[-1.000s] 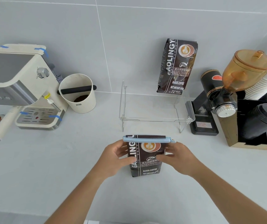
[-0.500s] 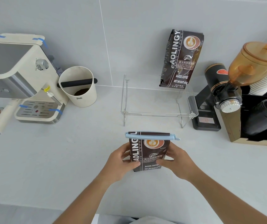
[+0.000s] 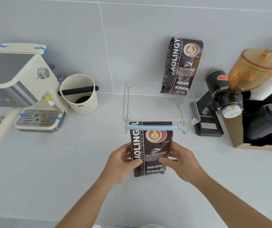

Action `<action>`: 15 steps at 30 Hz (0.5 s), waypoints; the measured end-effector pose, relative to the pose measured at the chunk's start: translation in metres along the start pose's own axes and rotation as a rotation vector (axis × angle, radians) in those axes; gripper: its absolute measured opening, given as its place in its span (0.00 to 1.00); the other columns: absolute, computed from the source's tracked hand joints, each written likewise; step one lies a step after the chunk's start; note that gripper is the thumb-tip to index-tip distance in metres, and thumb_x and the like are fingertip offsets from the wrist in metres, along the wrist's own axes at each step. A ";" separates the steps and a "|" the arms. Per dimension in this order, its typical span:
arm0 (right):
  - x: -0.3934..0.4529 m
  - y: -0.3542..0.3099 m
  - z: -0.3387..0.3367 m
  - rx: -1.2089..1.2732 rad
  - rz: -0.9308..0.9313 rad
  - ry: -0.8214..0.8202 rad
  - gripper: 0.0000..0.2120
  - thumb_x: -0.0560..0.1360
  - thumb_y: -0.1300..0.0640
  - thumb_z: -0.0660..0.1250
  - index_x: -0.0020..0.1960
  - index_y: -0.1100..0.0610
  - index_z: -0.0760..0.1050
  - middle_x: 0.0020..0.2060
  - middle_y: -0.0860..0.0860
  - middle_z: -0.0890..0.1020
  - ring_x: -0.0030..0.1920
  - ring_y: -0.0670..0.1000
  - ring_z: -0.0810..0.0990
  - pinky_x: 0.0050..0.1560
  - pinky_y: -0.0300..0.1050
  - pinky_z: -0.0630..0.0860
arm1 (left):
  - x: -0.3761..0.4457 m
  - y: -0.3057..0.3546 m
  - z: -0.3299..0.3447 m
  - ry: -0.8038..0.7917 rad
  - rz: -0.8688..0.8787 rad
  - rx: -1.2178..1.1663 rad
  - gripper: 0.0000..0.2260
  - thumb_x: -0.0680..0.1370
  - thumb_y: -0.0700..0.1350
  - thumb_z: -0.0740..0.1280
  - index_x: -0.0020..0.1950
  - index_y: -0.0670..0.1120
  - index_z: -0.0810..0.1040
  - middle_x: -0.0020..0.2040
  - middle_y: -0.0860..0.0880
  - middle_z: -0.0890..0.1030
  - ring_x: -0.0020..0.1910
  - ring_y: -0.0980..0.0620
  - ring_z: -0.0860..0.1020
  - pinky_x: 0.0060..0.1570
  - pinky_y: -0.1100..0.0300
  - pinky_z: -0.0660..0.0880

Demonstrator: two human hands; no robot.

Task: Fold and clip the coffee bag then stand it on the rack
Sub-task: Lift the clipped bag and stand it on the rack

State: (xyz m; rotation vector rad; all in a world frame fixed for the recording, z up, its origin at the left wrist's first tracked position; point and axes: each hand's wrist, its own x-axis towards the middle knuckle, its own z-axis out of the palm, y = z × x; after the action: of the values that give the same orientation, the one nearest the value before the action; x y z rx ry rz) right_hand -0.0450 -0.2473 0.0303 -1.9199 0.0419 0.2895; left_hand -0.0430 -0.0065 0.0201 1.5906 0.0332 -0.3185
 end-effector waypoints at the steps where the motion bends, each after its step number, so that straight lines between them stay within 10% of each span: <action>1: 0.001 -0.007 -0.002 0.005 -0.015 0.007 0.25 0.69 0.59 0.74 0.61 0.40 0.75 0.52 0.41 0.85 0.52 0.46 0.83 0.48 0.41 0.79 | 0.002 0.006 -0.001 0.011 0.014 -0.006 0.22 0.66 0.39 0.75 0.57 0.54 0.79 0.53 0.56 0.86 0.52 0.55 0.83 0.52 0.59 0.80; 15: 0.021 -0.118 -0.036 -0.036 -0.231 0.086 0.19 0.69 0.52 0.74 0.56 0.38 0.77 0.49 0.39 0.86 0.49 0.44 0.84 0.49 0.43 0.79 | 0.024 0.106 -0.017 0.056 0.276 -0.039 0.22 0.65 0.48 0.76 0.58 0.57 0.80 0.55 0.51 0.86 0.55 0.46 0.83 0.60 0.43 0.76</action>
State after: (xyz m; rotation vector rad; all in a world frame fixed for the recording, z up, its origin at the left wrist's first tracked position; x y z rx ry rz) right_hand 0.0013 -0.2358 0.1459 -1.9509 -0.1279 0.0527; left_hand 0.0060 0.0011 0.1180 1.5424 -0.1350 -0.0576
